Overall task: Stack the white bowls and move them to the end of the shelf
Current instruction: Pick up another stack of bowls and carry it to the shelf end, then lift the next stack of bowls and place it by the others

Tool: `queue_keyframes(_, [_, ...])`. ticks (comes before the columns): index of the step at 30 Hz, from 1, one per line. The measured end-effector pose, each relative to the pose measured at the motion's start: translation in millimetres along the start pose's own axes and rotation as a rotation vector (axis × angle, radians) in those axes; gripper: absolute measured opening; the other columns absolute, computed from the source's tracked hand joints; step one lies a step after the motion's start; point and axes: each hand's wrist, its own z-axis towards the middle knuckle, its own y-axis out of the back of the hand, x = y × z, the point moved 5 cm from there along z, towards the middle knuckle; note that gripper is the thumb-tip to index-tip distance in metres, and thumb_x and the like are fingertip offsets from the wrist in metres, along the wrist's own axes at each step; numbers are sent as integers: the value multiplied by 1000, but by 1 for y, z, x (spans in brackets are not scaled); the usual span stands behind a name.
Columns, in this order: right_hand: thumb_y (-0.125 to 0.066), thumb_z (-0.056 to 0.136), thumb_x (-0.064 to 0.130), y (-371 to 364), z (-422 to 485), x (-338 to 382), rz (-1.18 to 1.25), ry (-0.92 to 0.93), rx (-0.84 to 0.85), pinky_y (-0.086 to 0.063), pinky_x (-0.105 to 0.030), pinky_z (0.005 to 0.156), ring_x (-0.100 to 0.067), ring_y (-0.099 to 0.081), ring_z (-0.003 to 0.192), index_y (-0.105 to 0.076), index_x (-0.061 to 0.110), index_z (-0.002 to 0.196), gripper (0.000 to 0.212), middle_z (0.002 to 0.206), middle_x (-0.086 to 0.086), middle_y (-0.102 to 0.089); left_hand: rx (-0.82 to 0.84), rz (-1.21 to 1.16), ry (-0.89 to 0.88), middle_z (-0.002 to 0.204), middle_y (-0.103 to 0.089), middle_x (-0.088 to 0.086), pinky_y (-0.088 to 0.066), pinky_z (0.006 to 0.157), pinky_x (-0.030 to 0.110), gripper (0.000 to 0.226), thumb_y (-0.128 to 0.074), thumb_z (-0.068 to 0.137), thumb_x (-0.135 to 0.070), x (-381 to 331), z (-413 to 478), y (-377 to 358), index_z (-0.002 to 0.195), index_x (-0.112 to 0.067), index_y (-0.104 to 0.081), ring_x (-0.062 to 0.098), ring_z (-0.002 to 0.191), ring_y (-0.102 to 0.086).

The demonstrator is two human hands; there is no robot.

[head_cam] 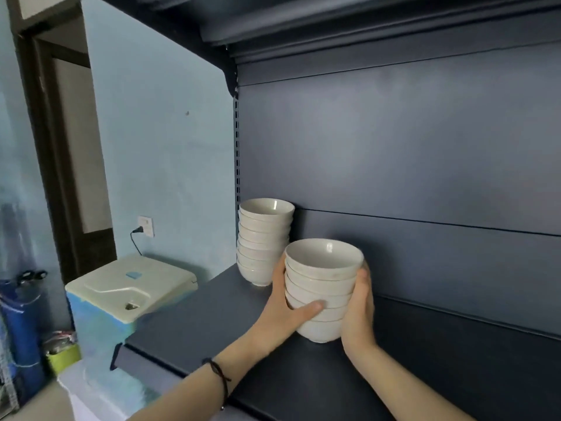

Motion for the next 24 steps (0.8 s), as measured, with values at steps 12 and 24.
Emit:
queue_keyframes(12, [-21, 97, 64, -15, 44, -19, -244, -10, 119, -32, 3, 94, 34, -34, 116, -17, 48, 146, 51, 140, 41, -30, 69, 72, -105, 154, -30, -19, -29, 119, 34, 121, -90, 64, -30, 39, 62, 22, 153, -31, -7, 4, 144, -28])
queue_keyframes(24, [-42, 95, 44, -10, 18, -17, -494, 20, 103, -32, -12, 107, 17, -36, 129, -9, 49, 147, 61, 144, 28, -35, 68, 90, -83, 161, -6, -15, -14, 120, 27, 125, -81, 71, -47, 44, 70, 12, 154, -26, 10, 3, 147, -11])
